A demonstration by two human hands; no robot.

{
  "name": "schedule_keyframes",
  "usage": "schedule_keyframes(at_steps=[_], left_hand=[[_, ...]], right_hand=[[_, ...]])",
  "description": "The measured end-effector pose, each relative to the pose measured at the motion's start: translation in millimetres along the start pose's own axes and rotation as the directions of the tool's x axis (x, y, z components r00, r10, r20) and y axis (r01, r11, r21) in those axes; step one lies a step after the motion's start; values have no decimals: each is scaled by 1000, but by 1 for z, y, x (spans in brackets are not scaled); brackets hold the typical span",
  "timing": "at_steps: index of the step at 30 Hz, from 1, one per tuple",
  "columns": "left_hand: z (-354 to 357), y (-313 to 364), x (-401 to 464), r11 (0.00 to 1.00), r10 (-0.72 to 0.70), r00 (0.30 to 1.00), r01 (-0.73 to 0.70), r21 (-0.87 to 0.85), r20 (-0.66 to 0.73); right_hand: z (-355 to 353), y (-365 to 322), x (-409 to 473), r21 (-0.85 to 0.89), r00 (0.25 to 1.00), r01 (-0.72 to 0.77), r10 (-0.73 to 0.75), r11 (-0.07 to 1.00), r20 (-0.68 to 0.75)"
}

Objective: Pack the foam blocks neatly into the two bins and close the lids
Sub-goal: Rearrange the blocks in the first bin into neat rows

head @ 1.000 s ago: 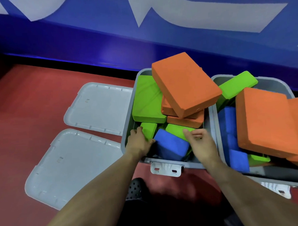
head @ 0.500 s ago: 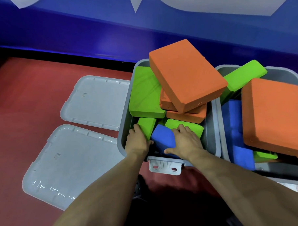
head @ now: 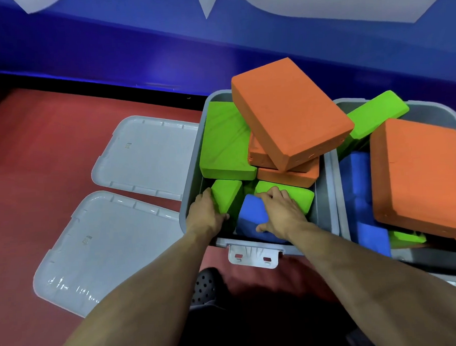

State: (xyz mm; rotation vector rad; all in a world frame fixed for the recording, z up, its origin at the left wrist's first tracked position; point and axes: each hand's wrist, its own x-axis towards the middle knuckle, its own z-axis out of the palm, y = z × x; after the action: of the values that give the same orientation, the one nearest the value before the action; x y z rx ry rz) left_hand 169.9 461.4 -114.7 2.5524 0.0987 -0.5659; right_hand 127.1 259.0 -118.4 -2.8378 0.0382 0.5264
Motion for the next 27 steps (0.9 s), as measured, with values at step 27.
schedule_keyframes(at_steps=[27], left_hand=[[-3, 7, -2, 959, 175, 968, -210, 190, 181]], right_hand=[[0, 53, -20, 129, 964, 32, -65, 991, 258]])
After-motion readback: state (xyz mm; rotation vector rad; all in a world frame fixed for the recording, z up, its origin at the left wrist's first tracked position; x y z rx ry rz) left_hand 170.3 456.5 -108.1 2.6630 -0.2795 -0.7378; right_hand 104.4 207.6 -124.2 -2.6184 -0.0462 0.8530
